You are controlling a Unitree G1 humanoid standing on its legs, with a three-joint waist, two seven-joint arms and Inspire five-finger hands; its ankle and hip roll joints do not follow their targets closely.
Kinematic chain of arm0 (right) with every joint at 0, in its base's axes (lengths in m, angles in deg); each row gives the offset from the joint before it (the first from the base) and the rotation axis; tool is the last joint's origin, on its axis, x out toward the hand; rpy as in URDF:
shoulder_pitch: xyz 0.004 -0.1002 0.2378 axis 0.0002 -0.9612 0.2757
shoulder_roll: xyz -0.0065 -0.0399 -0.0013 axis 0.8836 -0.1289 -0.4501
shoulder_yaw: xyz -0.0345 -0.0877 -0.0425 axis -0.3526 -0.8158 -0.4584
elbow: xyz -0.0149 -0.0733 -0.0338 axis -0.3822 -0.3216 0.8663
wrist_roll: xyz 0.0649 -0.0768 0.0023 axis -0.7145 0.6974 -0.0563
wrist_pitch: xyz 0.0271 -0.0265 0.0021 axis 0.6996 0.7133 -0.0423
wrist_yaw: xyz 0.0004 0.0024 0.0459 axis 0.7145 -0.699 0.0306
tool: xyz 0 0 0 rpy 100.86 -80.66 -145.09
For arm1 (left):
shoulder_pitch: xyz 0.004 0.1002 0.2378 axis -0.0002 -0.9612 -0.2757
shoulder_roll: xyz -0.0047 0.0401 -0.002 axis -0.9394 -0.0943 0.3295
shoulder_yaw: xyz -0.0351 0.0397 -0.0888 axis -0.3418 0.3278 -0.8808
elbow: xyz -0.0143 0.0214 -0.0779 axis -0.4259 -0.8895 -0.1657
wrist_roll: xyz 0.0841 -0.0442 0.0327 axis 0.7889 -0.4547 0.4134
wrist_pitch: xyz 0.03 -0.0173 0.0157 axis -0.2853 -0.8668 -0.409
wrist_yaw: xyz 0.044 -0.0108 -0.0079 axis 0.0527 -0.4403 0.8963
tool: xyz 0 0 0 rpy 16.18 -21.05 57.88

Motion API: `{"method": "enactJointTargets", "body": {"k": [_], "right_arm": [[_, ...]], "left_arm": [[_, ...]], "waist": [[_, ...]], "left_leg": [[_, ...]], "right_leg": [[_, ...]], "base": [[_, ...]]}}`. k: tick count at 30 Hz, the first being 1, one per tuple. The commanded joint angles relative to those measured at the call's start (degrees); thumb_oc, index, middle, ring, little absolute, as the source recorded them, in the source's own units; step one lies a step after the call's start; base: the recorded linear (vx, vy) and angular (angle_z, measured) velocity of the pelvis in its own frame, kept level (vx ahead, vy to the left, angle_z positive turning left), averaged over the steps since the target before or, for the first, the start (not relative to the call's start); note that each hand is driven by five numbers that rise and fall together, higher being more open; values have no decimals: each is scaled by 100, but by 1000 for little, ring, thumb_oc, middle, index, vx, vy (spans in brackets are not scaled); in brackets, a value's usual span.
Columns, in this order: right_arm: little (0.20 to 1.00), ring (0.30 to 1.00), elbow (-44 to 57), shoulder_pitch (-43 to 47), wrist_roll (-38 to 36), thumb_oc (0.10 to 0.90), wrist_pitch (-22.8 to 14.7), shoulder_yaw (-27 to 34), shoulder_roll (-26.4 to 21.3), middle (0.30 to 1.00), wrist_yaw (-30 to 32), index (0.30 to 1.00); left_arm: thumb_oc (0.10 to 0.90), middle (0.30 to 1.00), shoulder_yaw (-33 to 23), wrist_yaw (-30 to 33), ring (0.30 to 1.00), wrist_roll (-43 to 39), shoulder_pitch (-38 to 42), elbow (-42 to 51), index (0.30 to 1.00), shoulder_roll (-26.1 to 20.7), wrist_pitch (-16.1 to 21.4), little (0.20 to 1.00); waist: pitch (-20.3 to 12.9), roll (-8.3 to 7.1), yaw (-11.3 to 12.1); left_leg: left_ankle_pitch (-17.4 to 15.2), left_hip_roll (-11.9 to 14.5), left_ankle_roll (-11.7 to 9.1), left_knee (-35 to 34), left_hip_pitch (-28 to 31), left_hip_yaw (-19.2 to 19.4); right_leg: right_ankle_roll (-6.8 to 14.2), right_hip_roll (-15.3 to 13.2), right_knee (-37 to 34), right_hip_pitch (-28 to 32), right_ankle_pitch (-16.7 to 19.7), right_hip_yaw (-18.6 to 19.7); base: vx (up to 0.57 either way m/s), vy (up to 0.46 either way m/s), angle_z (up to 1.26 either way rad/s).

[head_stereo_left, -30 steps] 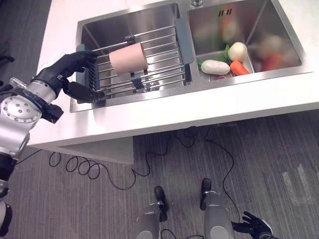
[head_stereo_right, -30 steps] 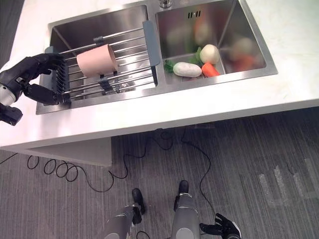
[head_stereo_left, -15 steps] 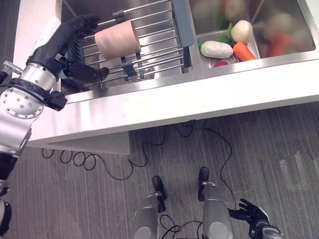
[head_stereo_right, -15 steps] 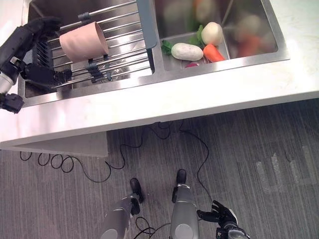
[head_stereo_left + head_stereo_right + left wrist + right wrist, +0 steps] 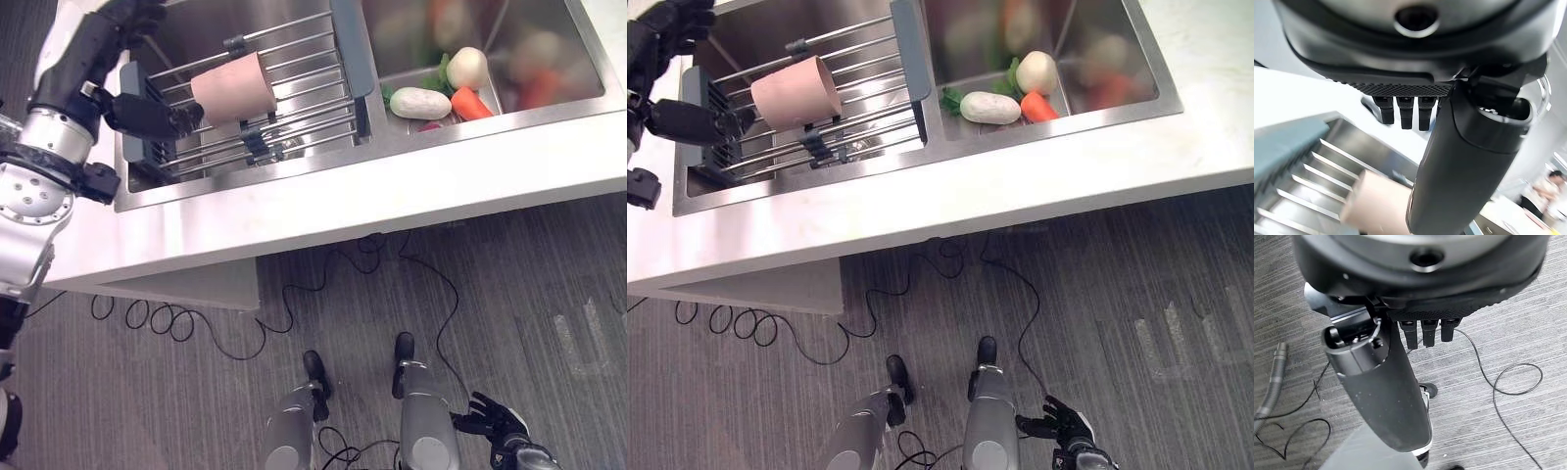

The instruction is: Place the dishes in the dishwasher.

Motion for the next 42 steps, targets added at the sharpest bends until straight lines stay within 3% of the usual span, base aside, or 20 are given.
{"method": "enactJointTargets", "body": {"k": [1,6,11,20,28,32,33,36,42], "right_arm": [[900,900,-5,-351,7,800,-55,-50,-269,900,8,900],[900,900,0,-287,-7,800,-64,-77,-335,900,-37,900],[900,900,105,-223,-22,800,-102,-148,-413,900,-76,900],[900,900,374,-201,-206,800,-15,-202,-437,900,-70,900],[900,900,460,-161,-231,800,-8,-266,-423,900,-38,900],[900,900,536,-141,-239,800,30,-253,-462,900,-29,900],[900,900,543,-111,-248,800,43,-232,-478,900,-38,900],[900,900,606,-112,-317,800,52,-255,-490,900,-17,900],[900,900,622,-113,-330,800,16,-250,-478,900,21,900]], "left_arm": [[800,900,-743,486,900,92,720,-437,900,-531,544,900],[800,900,-458,354,900,323,1020,-627,900,-544,566,900],[800,900,72,799,900,1120,1594,-640,900,-563,299,900],[800,900,797,866,900,860,2515,-801,900,-436,294,900],[800,900,1038,812,900,963,2790,-856,900,-254,216,900],[800,900,1122,421,900,1119,2776,-841,900,-213,-135,900],[800,900,1213,211,900,983,2768,-882,900,-190,-408,900],[800,900,1284,114,900,926,2754,-1021,900,-132,-574,900],[800,900,1300,64,900,905,2718,-1407,900,-89,-373,900]], "waist": [[-243,-18,-94],[-146,-38,-137],[-26,-89,-208],[150,-225,-249],[247,-274,-282],[249,-277,-287],[249,-275,-290],[249,-273,-285],[249,-256,-288]], "left_leg": [[-426,184,-242,458,-425,-418],[-425,189,-236,458,-480,-421],[-407,200,-223,458,-584,-402],[-314,253,-210,458,-758,-384],[-308,289,-224,458,-791,-355],[-246,279,-233,458,-895,-347],[-239,277,-236,458,-932,-345],[-219,272,-237,458,-1006,-347],[-200,261,-244,458,-1058,-327]], "right_leg": [[895,-474,-442,498,-5,11],[902,-457,-442,419,15,56],[910,-430,-442,279,63,118],[916,-388,-442,79,166,113],[936,-392,-442,29,181,91],[943,-406,-442,-88,255,96],[952,-417,-442,-133,276,92],[966,-435,-442,-202,298,83],[994,-474,-442,-256,336,73]], "base": [[0,0,0],[0,0,0],[-17,7,-1],[-57,-12,-4],[-40,-8,-1],[-48,2,0],[-72,-7,-2],[-57,-7,0],[-28,3,0]]}}
